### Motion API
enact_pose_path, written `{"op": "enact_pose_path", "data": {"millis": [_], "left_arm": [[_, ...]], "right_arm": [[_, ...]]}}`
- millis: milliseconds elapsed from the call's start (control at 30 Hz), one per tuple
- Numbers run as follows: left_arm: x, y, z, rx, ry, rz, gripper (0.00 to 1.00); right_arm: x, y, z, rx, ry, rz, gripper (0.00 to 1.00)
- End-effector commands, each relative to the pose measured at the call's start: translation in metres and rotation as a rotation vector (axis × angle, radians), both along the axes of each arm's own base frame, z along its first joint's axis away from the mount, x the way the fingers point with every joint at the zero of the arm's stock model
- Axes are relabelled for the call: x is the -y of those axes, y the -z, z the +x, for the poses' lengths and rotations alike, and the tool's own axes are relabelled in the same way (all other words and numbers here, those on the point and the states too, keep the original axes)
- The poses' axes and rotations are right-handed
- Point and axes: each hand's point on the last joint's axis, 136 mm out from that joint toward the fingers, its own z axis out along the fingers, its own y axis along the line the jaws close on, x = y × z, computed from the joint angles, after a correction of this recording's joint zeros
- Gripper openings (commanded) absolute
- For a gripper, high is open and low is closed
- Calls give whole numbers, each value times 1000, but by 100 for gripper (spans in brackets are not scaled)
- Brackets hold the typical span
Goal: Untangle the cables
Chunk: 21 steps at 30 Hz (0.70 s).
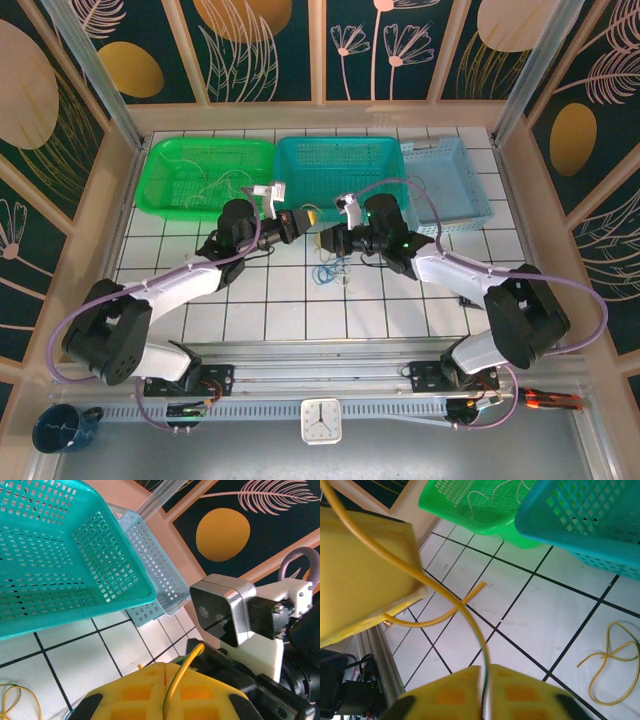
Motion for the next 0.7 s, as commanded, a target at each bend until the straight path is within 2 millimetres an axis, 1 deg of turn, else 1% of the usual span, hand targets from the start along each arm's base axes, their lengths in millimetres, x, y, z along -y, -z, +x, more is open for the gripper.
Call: {"op": "enact_pose_path", "data": {"millis": [0,67,100,133,200,233,267,300,367,533,667], "left_arm": [[0,-19,-3,61,12,-11,0],[0,-17,-4,59,12,-8,0],[0,-17,-4,60,14,-9,0],[0,-16,-5,59,17,-10,0],[0,-16,-6,64,21,-12,0],[0,-15,-7,65,23,-13,4],[0,-15,-7,64,25,-15,12],[0,-14,-7,65,26,-15,16],[0,-13,-8,63,28,-16,20],[-1,-11,-9,63,29,-15,29],[-2,-11,-10,64,20,-16,38]], "right_arm": [[15,-4,16,45,67,-24,0],[36,-11,30,48,147,-15,0],[43,-15,33,48,185,-7,0],[62,-20,46,48,256,5,0],[85,-34,58,55,342,44,0],[93,-39,61,62,371,53,0],[100,-46,65,73,400,58,0],[107,-52,68,82,426,59,0],[118,-62,75,101,473,57,0],[151,-78,94,119,602,50,0],[191,-81,115,109,749,31,0]]}}
